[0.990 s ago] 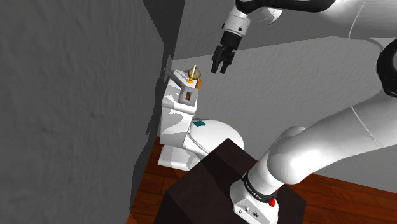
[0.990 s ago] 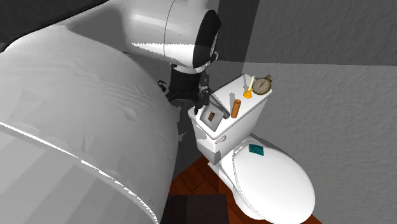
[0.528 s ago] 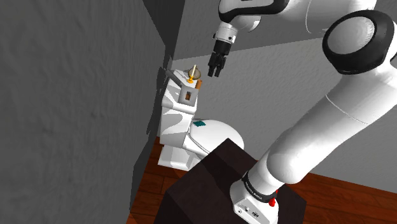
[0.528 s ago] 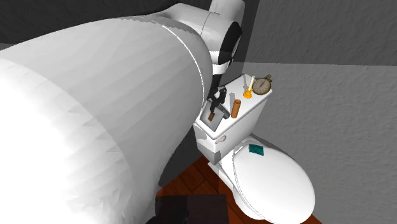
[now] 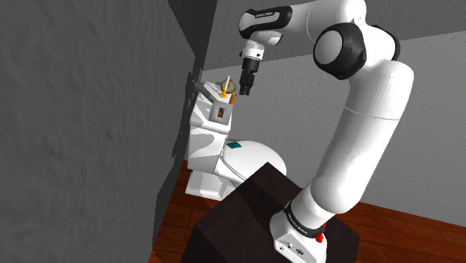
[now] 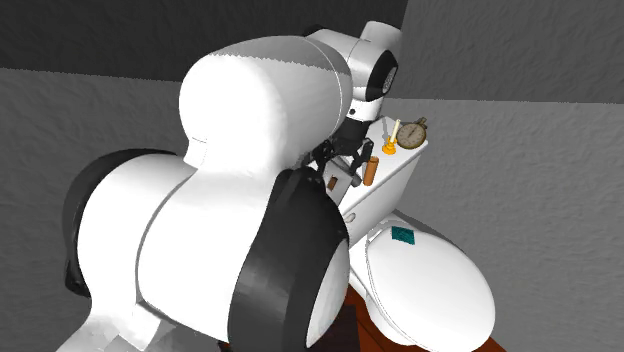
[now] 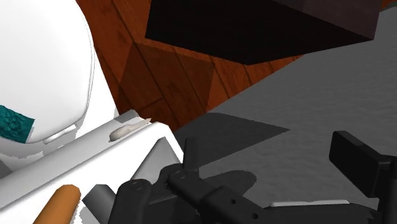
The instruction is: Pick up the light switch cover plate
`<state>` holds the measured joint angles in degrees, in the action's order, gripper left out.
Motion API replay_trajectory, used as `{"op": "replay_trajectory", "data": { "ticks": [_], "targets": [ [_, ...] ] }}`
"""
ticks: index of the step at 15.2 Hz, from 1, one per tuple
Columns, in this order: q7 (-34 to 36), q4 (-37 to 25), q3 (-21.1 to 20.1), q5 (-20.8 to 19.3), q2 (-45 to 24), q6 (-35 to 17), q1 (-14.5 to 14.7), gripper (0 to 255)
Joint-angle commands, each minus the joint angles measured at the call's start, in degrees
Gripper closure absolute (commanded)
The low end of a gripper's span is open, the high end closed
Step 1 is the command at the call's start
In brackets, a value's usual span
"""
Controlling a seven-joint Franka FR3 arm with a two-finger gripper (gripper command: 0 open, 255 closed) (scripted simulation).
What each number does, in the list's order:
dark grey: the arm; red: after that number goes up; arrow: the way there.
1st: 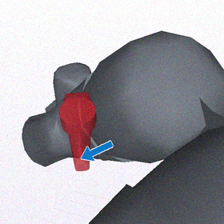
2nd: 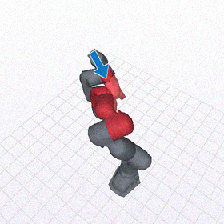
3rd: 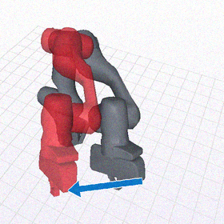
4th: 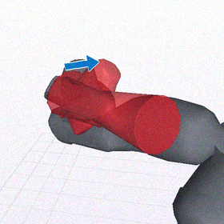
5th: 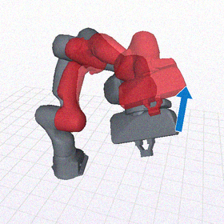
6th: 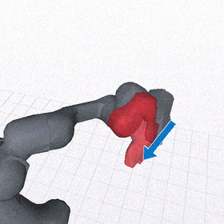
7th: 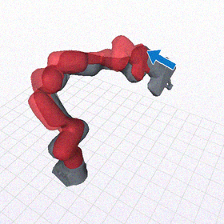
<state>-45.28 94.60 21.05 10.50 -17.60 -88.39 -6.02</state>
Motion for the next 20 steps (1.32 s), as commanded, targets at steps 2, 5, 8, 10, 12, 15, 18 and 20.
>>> {"op": "replay_trajectory", "data": {
  "ticks": [2,5,8,10,12,15,18,20],
  "targets": [
    [-4.4,-9.3,-0.5,1.4,-9.4,3.1,-2.6,0],
    [-7.6,-19.7,-1.5,2.4,-18.7,6.8,-5.4,0],
    [-10.0,-33.1,-2.9,2.9,-29.3,11.9,-8.6,0],
    [-10.6,-41.2,-3.7,3.1,-35.0,15.1,-10.3,0],
    [-10.7,-40.1,-3.7,3.2,-35.3,13.8,-10.2,0],
    [-10.9,-38.7,-3.8,3.3,-35.8,11.9,-10.0,0],
    [-11.0,-37.7,-3.9,3.4,-36.4,10.4,-9.9,0],
    [-11.0,-37.7,-3.9,3.4,-36.5,10.3,-9.9,255]
  ]
}}
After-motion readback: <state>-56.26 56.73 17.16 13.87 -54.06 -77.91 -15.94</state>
